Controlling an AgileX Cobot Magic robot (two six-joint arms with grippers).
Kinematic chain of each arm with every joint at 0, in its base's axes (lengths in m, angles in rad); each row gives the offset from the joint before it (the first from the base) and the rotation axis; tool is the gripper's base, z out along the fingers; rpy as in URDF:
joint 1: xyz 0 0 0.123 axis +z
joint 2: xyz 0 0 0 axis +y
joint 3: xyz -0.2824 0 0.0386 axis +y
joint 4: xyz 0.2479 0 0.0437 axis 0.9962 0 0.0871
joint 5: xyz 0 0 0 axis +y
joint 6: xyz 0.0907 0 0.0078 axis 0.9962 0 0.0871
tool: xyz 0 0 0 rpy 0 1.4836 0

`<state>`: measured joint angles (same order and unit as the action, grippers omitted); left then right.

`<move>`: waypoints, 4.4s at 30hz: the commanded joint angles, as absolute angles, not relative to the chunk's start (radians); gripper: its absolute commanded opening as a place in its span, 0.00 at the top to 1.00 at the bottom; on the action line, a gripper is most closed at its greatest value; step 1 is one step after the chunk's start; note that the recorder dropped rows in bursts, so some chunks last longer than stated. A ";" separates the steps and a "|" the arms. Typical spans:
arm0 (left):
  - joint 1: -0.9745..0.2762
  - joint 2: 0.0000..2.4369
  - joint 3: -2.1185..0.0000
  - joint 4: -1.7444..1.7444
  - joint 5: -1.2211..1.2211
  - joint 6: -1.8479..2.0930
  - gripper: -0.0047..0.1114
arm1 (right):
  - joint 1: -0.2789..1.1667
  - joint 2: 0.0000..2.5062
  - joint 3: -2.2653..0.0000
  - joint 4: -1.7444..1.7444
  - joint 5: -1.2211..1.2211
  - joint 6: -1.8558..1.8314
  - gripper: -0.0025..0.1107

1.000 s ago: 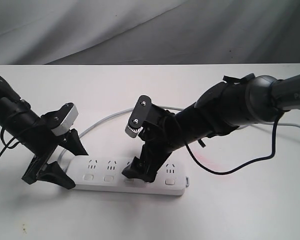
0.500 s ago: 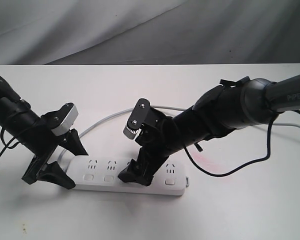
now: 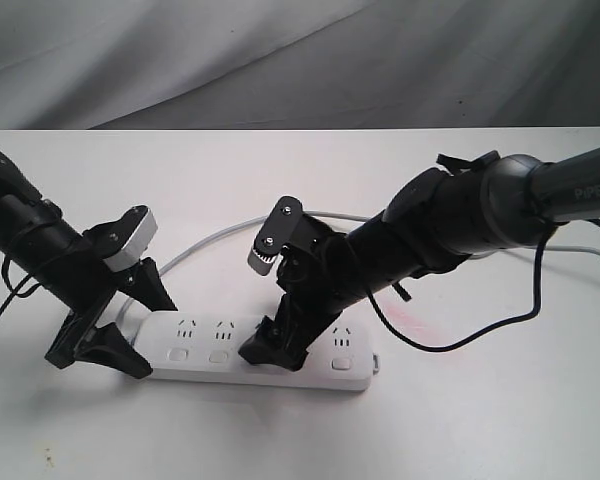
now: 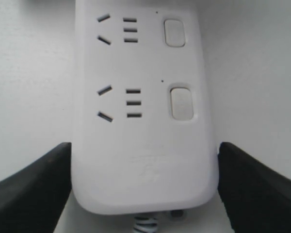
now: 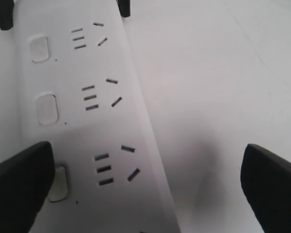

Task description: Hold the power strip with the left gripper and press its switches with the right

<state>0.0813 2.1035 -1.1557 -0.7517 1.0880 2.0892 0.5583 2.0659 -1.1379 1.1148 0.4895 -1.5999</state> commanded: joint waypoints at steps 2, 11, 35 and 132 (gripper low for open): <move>0.081 2.100 -1.156 -0.746 1.099 2.094 0.49 | 0.556 2.084 -1.102 0.980 0.400 -1.614 0.14; 0.081 2.100 -1.156 -0.746 1.099 2.094 0.49 | 0.558 2.037 -1.102 1.043 0.426 -1.625 0.14; 0.081 2.100 -1.156 -0.746 1.099 2.094 0.49 | 0.475 1.872 -0.999 1.194 0.516 -1.782 0.14; 0.081 2.100 -1.156 -0.746 1.099 2.094 0.49 | 0.300 1.717 -0.925 1.223 0.607 -1.843 0.14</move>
